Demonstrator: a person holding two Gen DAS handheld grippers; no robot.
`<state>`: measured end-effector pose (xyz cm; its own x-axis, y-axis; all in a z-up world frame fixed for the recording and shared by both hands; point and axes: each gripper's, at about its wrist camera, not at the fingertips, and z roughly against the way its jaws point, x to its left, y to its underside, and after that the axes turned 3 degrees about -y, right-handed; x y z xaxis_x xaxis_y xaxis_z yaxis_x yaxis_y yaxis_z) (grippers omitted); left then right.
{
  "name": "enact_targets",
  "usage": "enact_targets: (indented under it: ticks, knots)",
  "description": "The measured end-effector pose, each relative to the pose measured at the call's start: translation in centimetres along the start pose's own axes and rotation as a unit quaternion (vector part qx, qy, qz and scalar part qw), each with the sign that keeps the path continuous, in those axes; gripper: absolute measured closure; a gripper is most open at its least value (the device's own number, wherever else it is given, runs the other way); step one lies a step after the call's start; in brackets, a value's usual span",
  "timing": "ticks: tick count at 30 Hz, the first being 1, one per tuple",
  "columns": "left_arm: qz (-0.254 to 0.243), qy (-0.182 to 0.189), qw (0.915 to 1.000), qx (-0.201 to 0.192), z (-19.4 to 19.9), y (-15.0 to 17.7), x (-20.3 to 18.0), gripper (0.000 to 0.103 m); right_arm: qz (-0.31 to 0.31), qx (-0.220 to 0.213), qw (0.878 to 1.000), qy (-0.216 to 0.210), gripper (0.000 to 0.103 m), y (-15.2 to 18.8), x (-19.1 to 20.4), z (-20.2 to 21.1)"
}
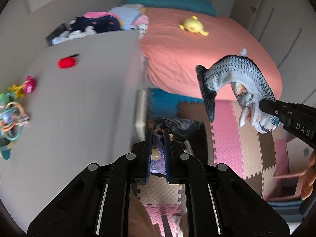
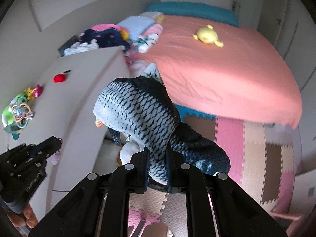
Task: Collect trash
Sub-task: 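Carry flower clip and fish plush to the trash bin and release both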
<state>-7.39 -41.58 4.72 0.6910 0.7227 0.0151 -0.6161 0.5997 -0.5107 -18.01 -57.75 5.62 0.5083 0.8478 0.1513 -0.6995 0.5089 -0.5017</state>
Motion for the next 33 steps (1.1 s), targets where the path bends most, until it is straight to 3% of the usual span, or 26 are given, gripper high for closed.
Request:
enact_targets:
  ticks: [8,10,11,12,13,14,16,33]
  knots:
    - [-0.031,0.013,0.9981,0.051,-5.3,-0.6,-4.5,0.093,-0.037,0.039,0.999,0.001,0.086,0.1,-3.4,-3.4]
    - [-0.036,0.020,0.9972,0.062,-6.6,-0.8,-5.1,0.088,-0.044,0.053,0.998,-0.003,0.073,0.0,-4.0,-4.3]
    - [-0.038,0.023,0.9967,0.067,-7.0,-0.7,-5.4,0.082,-0.052,0.059,0.997,-0.008,0.052,-0.1,-4.2,-4.8]
    - [-0.044,0.018,0.9958,0.078,-7.7,-0.7,-5.8,0.050,-0.059,0.059,0.996,-0.009,0.036,-0.2,-4.5,-4.9]
    - [-0.047,0.012,0.9960,0.075,-8.0,-0.6,-6.0,0.009,-0.066,0.054,0.996,-0.005,0.035,-0.4,-4.8,-5.1]
    - [-0.054,0.002,0.9967,0.060,-7.9,-0.6,-6.1,0.006,-0.069,0.053,0.996,-0.003,0.035,-0.4,-5.0,-5.1]
    - [-0.074,-0.032,0.9958,0.044,-7.9,-0.3,-6.6,0.006,-0.078,0.051,0.996,-0.002,0.035,-0.6,-5.5,-5.4]
    - [-0.078,-0.017,0.9961,0.040,-6.2,-0.1,-6.2,0.006,-0.047,0.039,0.998,-0.003,0.035,-0.9,-3.5,-4.4]
